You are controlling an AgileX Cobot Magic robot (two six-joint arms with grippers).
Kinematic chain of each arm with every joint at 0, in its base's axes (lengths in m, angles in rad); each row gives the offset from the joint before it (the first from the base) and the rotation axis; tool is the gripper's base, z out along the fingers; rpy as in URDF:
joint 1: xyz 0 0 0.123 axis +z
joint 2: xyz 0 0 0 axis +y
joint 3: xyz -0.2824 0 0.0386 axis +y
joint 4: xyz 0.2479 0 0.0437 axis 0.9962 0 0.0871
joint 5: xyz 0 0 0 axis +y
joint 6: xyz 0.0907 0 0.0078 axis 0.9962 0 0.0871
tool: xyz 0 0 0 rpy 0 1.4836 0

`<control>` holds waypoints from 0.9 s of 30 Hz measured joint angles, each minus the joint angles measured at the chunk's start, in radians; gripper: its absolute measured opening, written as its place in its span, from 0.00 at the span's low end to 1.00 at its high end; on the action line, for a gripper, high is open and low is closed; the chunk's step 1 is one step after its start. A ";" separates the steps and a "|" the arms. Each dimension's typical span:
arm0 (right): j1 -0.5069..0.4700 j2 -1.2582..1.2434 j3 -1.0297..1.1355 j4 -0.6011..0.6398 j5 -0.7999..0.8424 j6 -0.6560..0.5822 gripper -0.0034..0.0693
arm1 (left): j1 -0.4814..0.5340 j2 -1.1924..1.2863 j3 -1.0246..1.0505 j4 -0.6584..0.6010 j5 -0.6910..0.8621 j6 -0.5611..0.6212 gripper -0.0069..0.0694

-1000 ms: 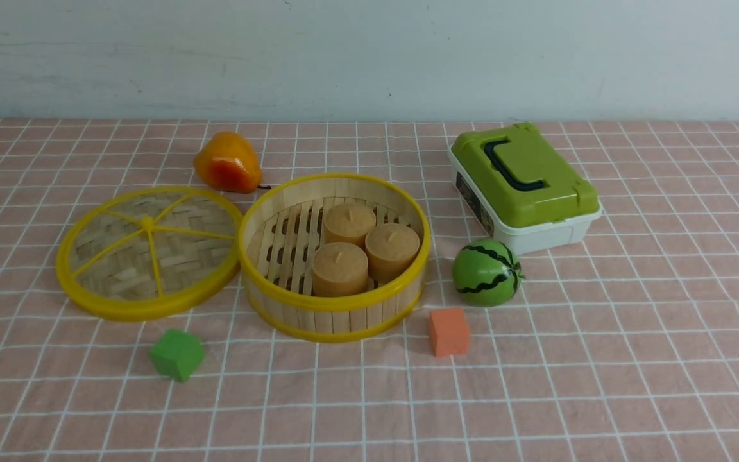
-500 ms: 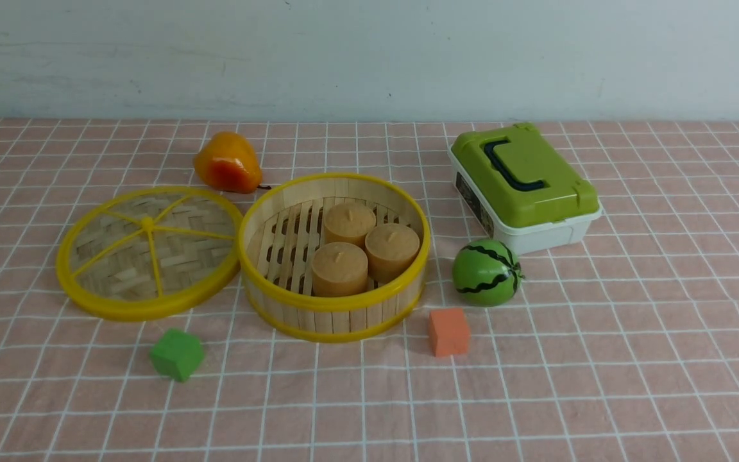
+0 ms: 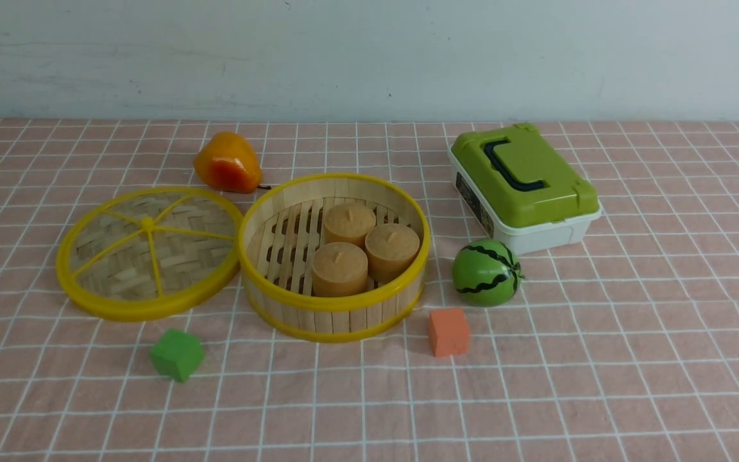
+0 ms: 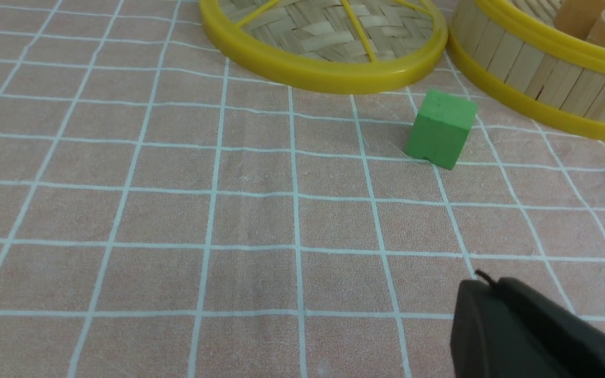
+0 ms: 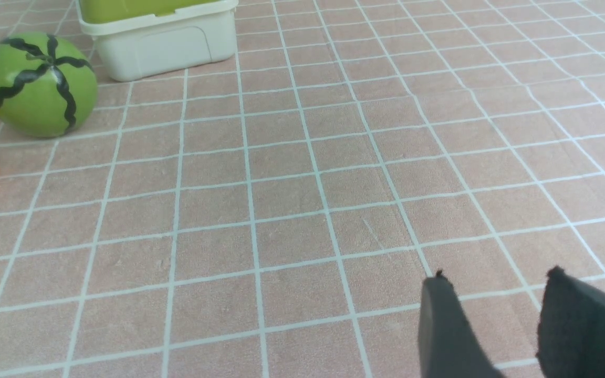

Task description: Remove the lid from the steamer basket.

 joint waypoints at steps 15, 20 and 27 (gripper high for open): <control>0.000 0.000 0.000 0.000 0.000 0.000 0.38 | 0.000 0.000 0.000 0.000 0.000 0.000 0.09; 0.000 0.000 0.000 0.000 0.000 0.000 0.38 | 0.000 0.000 0.000 0.000 0.000 0.000 0.10; 0.000 0.000 0.000 0.000 0.000 0.000 0.38 | 0.000 0.000 0.000 0.000 0.000 0.000 0.10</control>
